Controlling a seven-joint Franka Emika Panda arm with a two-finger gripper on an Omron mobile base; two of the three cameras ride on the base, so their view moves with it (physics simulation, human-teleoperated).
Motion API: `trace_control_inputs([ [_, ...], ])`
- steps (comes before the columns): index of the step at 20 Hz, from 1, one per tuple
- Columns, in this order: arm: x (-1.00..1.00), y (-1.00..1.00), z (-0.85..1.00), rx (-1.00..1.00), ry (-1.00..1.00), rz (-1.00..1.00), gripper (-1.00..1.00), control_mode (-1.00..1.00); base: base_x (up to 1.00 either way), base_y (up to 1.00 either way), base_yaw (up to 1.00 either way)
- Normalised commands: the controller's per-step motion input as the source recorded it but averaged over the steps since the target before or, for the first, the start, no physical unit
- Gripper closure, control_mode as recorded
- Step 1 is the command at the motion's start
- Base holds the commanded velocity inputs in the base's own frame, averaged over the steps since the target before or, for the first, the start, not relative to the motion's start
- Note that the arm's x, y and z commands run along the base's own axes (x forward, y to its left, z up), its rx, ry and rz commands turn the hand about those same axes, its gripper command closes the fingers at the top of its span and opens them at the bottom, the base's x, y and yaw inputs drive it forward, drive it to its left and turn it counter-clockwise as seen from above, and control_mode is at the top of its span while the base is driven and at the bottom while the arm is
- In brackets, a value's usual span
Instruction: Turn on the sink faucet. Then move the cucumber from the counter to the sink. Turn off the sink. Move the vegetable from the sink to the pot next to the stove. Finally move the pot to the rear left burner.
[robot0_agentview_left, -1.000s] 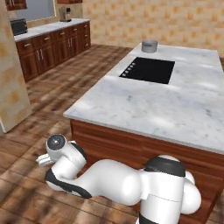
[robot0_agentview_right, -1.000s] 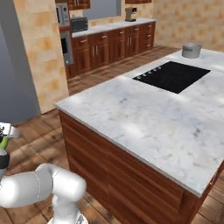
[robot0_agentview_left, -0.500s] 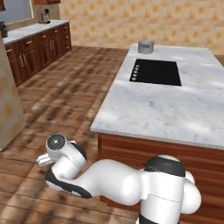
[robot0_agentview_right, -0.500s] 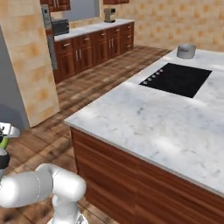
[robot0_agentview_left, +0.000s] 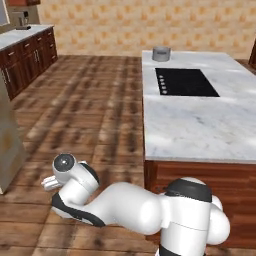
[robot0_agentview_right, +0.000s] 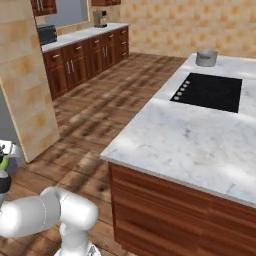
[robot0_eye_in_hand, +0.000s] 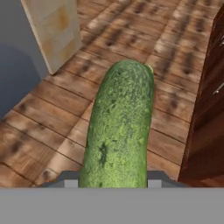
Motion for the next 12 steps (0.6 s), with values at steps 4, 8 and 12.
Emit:
trace_control_inputs([
  [4,0.0,0.0,0.0,0.0,0.0,0.0,1.0,1.0,0.33,0.84,-0.36],
  [8,0.0,0.0,0.0,0.0,0.0,0.0,1.0,1.0,0.3,0.77,-0.44],
  [12,0.0,0.0,0.0,0.0,0.0,0.0,1.0,1.0,0.23,0.35,-0.48],
])
